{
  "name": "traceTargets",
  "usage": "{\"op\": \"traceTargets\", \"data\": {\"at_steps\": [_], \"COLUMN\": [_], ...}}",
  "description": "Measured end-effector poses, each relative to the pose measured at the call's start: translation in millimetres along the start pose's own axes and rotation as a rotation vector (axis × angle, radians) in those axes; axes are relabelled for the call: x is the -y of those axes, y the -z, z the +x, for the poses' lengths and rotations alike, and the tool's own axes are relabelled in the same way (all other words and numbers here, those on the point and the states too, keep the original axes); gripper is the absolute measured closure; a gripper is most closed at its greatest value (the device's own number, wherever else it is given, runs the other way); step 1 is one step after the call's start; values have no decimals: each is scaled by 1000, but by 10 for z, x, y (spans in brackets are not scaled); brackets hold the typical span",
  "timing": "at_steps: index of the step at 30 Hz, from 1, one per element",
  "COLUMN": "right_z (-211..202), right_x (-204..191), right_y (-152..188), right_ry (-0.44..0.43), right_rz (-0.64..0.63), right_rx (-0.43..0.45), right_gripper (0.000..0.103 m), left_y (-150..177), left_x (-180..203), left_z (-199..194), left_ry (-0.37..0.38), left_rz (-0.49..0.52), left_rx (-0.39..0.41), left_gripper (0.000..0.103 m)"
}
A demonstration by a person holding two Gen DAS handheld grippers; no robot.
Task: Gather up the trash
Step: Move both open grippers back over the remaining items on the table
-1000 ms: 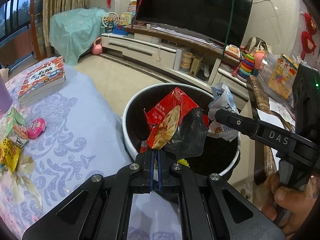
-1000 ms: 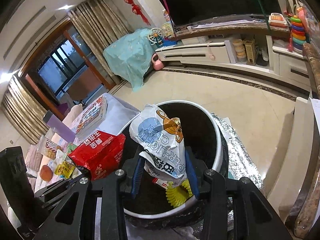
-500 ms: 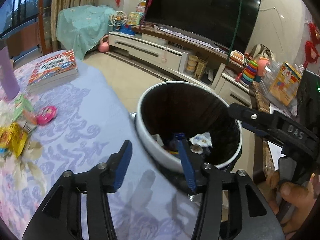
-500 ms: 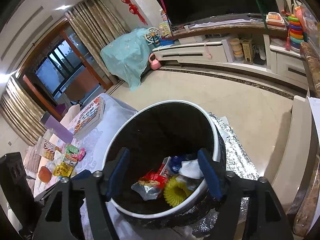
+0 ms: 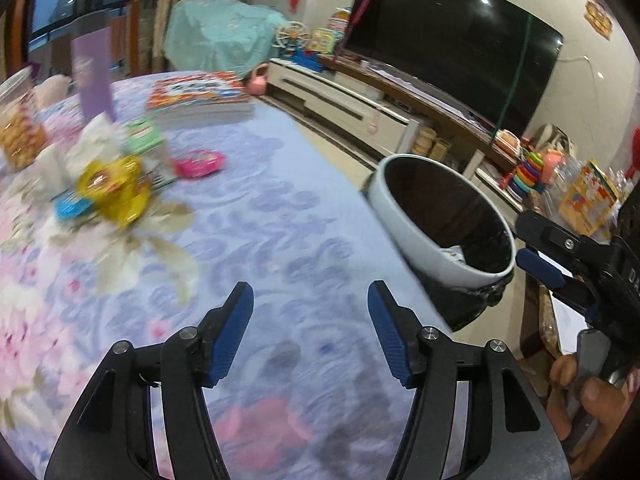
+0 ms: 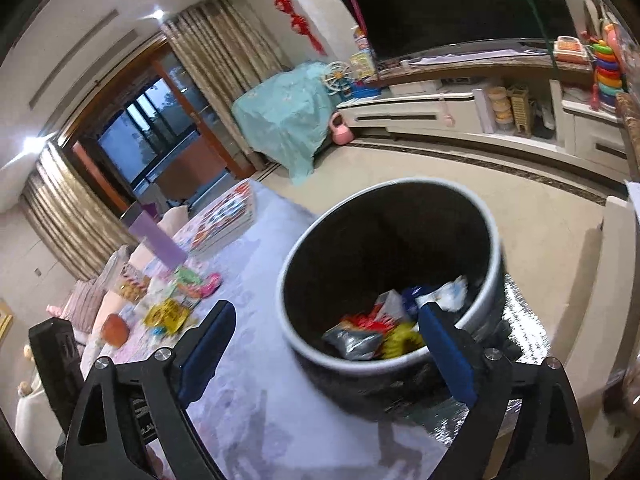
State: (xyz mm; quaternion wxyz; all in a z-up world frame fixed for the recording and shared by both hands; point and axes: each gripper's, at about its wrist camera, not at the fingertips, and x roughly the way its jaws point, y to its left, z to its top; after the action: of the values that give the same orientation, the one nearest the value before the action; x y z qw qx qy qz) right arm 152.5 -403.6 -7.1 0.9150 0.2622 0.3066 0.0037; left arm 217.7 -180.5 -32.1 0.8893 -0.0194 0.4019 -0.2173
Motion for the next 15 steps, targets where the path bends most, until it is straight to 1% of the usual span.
{"op": "traceTargets", "data": {"at_steps": [6,11,15], "right_z": [14,123,222], "right_x": [-262,-468,-613], "right_y": [181,293,392], "right_ry": [-50,-82,-102], "right_rz": [-23,-42,-56], "right_rx": [-14,-45,-74], "right_gripper": [8,7,7], "left_y": [155,270,340], "left_x": [-443,-752,-943], "left_z": [-194,-298,-354], "left_ry": [-41,-78,-103], "left_rz": [-85,-146,-172], "left_rx": [11,14,17], "left_gripper": [42,42,42]}}
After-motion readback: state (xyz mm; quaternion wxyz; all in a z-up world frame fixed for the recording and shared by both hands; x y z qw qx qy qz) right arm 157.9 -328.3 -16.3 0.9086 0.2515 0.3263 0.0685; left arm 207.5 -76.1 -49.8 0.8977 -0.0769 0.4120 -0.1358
